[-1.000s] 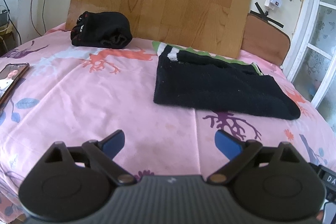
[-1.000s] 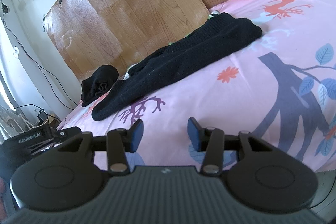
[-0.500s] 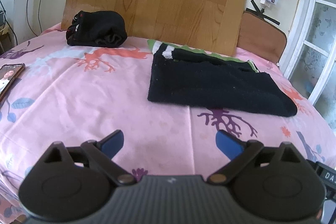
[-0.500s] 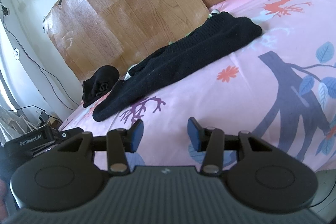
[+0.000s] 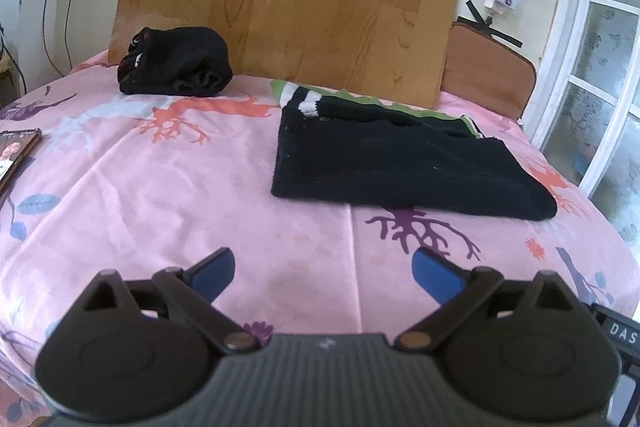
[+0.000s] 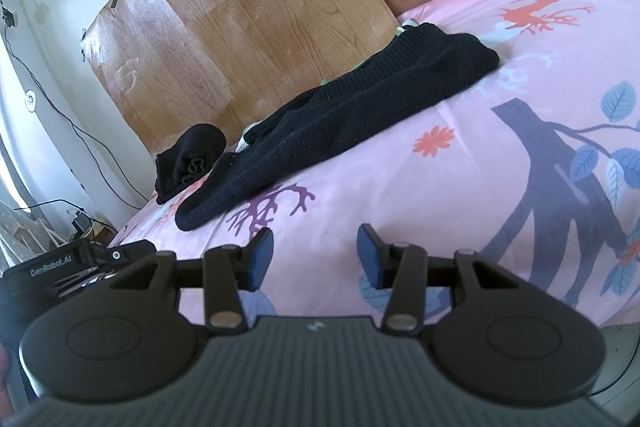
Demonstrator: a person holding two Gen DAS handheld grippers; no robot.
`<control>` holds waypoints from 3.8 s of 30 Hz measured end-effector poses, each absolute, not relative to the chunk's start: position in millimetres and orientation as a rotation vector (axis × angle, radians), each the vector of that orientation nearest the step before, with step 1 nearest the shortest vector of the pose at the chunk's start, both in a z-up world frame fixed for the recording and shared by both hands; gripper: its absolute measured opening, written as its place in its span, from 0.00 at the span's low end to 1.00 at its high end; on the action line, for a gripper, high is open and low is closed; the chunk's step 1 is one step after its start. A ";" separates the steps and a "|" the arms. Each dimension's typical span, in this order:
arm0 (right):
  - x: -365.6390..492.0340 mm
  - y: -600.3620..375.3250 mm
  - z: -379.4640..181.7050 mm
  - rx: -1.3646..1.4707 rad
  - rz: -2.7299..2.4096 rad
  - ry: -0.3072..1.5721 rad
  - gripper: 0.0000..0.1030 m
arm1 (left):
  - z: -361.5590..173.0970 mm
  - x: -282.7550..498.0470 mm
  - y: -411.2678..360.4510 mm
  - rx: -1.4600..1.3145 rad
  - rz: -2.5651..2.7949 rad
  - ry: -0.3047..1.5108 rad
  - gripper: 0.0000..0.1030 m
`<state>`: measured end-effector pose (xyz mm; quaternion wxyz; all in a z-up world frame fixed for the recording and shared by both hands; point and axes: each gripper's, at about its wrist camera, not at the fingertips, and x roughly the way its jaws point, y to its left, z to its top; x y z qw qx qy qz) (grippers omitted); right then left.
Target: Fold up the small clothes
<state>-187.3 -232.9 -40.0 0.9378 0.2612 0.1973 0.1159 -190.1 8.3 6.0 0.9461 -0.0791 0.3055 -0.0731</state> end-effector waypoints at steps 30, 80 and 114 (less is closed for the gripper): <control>-195.4 -231.8 -28.3 0.460 0.182 0.342 0.48 | 11.1 -198.7 -3.4 -0.116 -0.202 0.586 0.96; -193.0 -264.9 -18.0 0.441 0.016 0.313 0.44 | 12.5 -133.2 -64.0 -0.055 -0.472 0.646 0.95; -145.1 -263.4 -11.0 0.480 0.075 0.339 0.44 | 2.9 -105.3 -38.3 -0.105 -0.442 0.688 0.94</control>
